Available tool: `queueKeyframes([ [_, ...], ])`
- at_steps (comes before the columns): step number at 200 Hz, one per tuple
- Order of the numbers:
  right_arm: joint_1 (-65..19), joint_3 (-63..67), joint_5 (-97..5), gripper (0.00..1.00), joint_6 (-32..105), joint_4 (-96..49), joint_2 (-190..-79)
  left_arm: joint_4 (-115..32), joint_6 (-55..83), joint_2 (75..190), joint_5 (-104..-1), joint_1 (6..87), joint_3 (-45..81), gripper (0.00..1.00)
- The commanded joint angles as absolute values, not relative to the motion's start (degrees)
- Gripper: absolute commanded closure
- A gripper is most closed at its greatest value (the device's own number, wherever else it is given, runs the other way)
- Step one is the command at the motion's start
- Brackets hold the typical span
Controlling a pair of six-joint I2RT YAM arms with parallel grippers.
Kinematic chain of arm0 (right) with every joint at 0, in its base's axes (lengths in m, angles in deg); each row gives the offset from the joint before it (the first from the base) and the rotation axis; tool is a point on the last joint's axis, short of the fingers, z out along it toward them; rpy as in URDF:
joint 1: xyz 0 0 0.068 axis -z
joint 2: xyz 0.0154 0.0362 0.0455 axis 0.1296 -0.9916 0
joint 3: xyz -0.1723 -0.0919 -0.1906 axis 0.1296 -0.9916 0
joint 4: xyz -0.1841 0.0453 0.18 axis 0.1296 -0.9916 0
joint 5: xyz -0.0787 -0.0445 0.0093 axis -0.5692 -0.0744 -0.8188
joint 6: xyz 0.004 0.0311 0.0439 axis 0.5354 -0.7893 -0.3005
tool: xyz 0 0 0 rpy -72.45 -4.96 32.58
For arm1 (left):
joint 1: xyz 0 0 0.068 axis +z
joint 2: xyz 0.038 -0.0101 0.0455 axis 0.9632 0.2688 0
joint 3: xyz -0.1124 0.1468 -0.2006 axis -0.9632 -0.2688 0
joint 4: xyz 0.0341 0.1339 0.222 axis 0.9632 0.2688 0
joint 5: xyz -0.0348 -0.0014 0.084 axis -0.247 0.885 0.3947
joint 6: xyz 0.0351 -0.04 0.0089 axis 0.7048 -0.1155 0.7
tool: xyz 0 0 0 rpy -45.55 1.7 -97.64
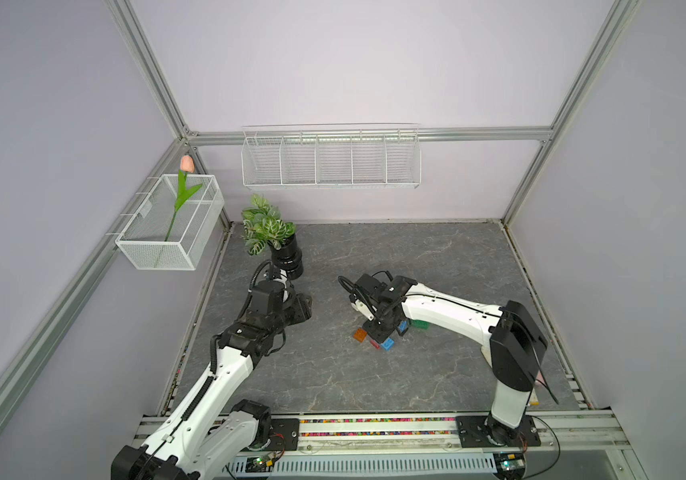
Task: Assemble the letter p with lego
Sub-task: Assemble the lego brick with the lego brick.
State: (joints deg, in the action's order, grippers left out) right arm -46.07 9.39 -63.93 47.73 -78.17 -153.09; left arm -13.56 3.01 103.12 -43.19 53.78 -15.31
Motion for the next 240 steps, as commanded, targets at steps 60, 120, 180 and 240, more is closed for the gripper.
queueKeyframes([
  [60,-46.34,8.06,-60.99,0.69,50.13,-78.66,-161.68,-13.64,3.44,103.20,-42.89,54.00,-15.95,0.37],
  [120,-46.43,9.74,-60.20,0.62,50.02,-78.66,-160.02,-13.41,3.51,102.98,-42.75,53.97,-15.90,0.37],
  [180,-46.52,10.46,-61.31,0.37,48.00,-78.66,-154.42,-13.35,3.57,102.96,-42.62,54.01,-15.68,0.37],
  [240,-46.69,2.58,-64.19,0.30,42.58,-76.56,-148.02,-13.32,3.58,102.59,-42.79,54.00,-15.72,0.37],
])
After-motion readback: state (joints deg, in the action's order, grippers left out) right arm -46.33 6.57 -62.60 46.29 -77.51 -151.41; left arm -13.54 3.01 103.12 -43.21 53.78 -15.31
